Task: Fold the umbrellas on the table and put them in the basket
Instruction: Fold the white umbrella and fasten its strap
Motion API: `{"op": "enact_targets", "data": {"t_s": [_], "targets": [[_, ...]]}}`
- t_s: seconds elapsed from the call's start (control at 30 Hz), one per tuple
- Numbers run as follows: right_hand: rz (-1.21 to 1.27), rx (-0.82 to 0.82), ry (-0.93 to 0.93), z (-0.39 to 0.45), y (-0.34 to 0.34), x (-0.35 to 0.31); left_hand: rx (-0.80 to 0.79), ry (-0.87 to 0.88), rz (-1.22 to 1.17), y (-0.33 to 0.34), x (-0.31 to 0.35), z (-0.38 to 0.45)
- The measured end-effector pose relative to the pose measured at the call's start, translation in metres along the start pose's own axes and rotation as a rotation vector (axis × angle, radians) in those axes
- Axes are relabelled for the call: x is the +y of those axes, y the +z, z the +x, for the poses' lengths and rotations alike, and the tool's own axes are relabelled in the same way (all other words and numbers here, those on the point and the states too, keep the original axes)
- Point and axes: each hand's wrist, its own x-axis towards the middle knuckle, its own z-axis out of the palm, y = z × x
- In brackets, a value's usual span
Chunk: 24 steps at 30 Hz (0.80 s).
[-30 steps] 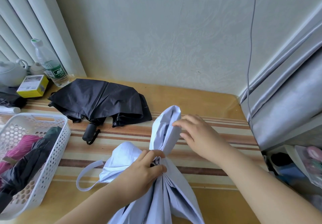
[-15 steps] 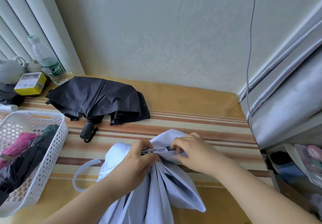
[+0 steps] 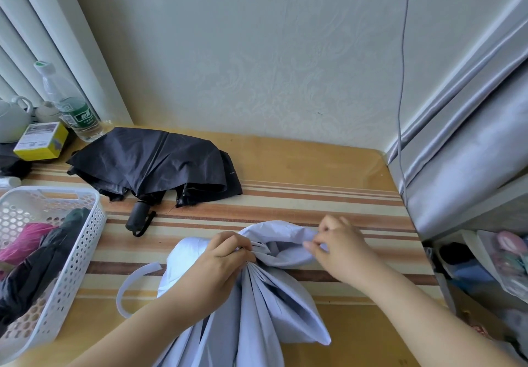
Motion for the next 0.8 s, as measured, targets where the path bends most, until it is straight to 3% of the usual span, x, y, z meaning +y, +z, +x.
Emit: {"op": "enact_targets", "data": {"t_s": [0.07,0.17,0.23,0.3,0.37,0.53,0.63,0.7,0.77,0.8], "targets": [[0.092,0.024,0.25,0.004,0.001,0.011,-0.028,-0.005,-0.021,-0.002,-0.002,0.0],[0.478,-0.183,0.549,0.005,0.011,0.02,-0.083,-0.024,-0.063,-0.005,-0.004,-0.001],[0.699,-0.284,0.58,0.005,0.026,0.019,-0.109,-0.045,-0.123,-0.008,-0.007,-0.001],[0.967,-0.302,0.592,0.005,0.037,0.014,-0.131,-0.086,-0.183,-0.012,-0.01,0.002],[1.082,-0.293,0.574,0.007,0.043,0.007,-0.165,-0.107,-0.227,-0.016,-0.014,0.005],[0.935,-0.259,0.493,0.001,0.038,0.007,-0.302,-0.134,-0.235,-0.032,-0.021,0.02],[0.886,-0.194,0.531,-0.005,0.032,0.009,-0.264,-0.088,-0.193,-0.029,-0.017,0.024],[0.697,0.008,0.51,-0.009,0.026,0.006,-0.185,-0.038,-0.172,-0.021,-0.01,0.02],[0.604,0.291,0.257,-0.014,0.017,-0.008,-0.116,0.0,-0.133,-0.014,-0.002,0.016],[0.589,0.317,0.095,-0.015,0.01,-0.018,-0.09,0.008,-0.11,-0.012,0.001,0.014]]}}
